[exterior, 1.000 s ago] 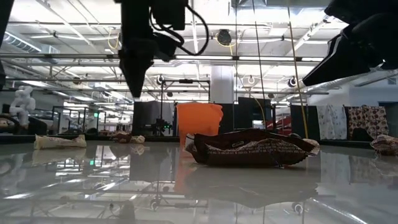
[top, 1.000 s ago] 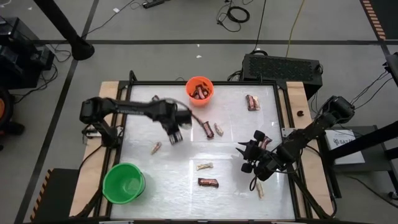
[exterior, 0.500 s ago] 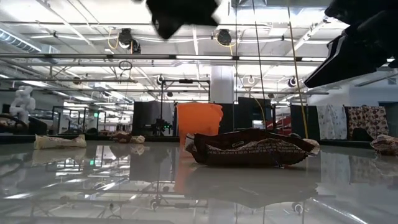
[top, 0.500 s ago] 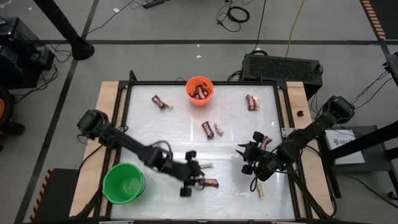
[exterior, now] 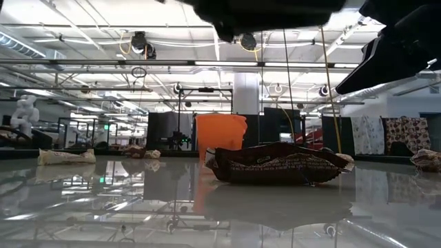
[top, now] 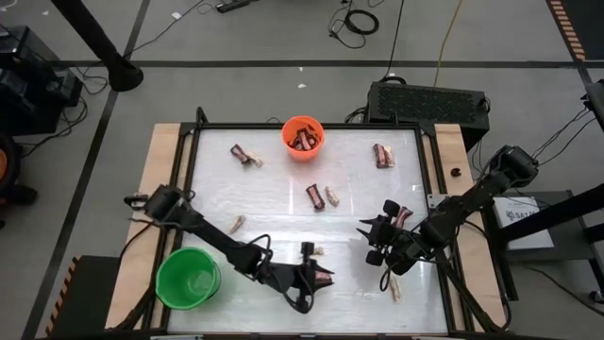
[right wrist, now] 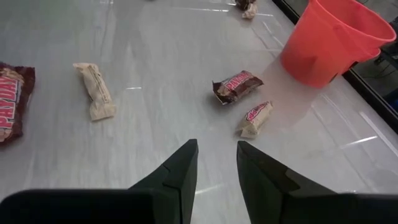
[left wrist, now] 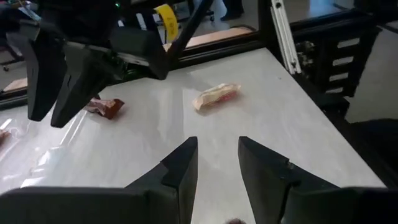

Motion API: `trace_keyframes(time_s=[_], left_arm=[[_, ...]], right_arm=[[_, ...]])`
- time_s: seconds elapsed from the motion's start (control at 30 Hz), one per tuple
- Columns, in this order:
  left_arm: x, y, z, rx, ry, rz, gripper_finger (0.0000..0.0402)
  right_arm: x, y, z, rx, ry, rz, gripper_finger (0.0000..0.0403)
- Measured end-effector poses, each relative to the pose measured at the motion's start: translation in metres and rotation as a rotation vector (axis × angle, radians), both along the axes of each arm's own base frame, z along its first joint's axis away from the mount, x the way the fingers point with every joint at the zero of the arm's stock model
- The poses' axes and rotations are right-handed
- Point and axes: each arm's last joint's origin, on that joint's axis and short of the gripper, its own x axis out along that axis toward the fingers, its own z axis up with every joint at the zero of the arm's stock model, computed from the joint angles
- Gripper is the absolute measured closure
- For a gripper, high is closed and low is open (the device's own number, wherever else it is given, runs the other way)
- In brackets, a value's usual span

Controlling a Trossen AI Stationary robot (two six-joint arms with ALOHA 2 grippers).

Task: Sort candy by brand, put in halloween buckets
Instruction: Put the brown chocolate bar into the orange bucket

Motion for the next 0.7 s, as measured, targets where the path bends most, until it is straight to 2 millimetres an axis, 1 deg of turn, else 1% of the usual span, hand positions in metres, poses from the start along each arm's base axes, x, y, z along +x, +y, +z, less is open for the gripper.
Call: trace_keyframes(time_s=[0.17, 0.4, 0.5, 0.6, 0.7], left_arm=[[0.015, 0.002, -0.012, -0.074, 0.029, -0.06, 0.0278], [0.029, -0.004, -0.026, -0.08, 0.049, -0.087, 0.0278], [0.029, -0.004, -0.032, -0.054, 0.078, -0.071, 0.0278], [0.027, 0.002, -0.039, -0.022, 0.154, -0.021, 0.0278], [0.025, 0.004, -0.046, -0.01, 0.224, -0.023, 0.0278]], right_arm=[[0.0, 0.0, 0.0, 0.021, -0.003, -0.006, 0.0298], [0.0, 0.002, -0.001, 0.075, 0.015, 0.016, 0.0298], [0.0, 0.002, -0.001, 0.097, 0.013, 0.011, 0.0298], [0.0, 0.002, -0.001, 0.1, 0.013, 0.011, 0.0298], [0.0, 0.002, -0.001, 0.1, 0.013, 0.011, 0.0298]])
